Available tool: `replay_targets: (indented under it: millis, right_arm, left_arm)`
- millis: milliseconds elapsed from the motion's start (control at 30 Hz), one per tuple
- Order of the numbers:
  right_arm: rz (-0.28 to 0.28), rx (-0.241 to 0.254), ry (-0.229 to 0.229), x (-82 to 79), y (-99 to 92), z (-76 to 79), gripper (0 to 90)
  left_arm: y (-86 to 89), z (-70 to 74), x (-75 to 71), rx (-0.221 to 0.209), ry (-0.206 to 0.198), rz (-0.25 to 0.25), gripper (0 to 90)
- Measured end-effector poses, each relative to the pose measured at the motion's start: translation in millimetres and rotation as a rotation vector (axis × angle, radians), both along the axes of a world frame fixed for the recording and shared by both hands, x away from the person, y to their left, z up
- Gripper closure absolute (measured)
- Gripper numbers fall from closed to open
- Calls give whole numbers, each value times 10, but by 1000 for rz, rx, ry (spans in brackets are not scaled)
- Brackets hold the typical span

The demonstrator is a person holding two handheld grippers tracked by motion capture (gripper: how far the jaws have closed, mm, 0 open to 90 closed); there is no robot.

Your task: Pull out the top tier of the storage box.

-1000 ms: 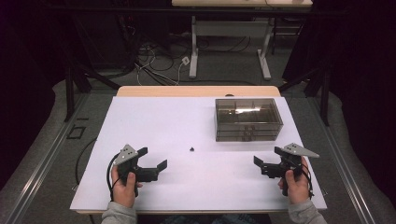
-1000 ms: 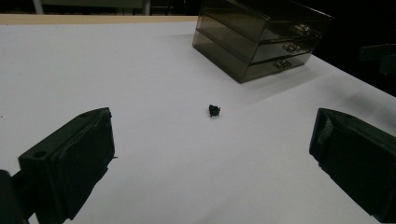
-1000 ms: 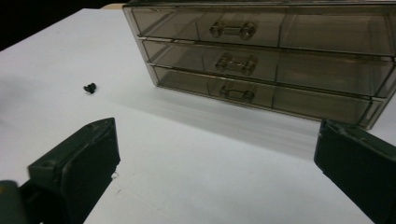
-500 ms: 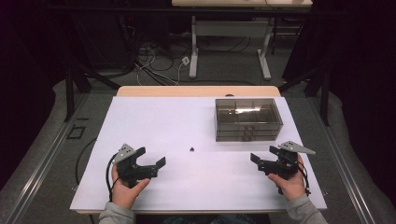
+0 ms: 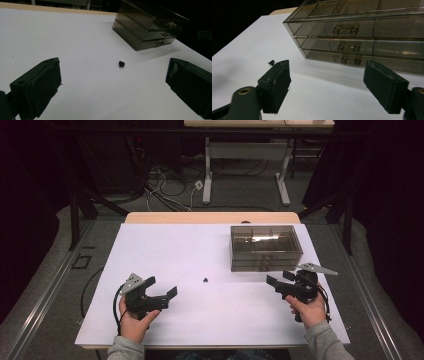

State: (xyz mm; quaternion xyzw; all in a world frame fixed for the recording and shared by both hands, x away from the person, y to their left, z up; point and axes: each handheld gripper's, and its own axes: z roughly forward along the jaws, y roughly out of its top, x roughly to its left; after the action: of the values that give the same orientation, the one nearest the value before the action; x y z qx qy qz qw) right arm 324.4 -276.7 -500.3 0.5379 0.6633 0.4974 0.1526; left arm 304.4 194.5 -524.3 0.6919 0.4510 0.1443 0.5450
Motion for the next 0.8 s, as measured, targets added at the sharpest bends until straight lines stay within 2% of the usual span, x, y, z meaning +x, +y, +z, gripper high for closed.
replay_targets:
  millis: [200, 567, 633, 700, 800]
  right_arm:
    - [-1, 17, 21, 121, 26, 84, 274]
    - [22, 18, 30, 279, 138, 219, 286]
    - [24, 26, 49, 316, 173, 256, 287]
    - [22, 30, 47, 331, 190, 268, 295]
    - [48, 50, 44, 373, 254, 300, 292]
  left_arm:
    - [9, -6, -5, -2, 5, 5, 3]
    - [29, -11, -30, 4, 5, 12, 3]
    - [32, -14, -33, -1, 7, 15, 3]
    - [40, -14, -34, -2, 11, 15, 3]
    - [51, -15, -31, -3, 7, 16, 3]
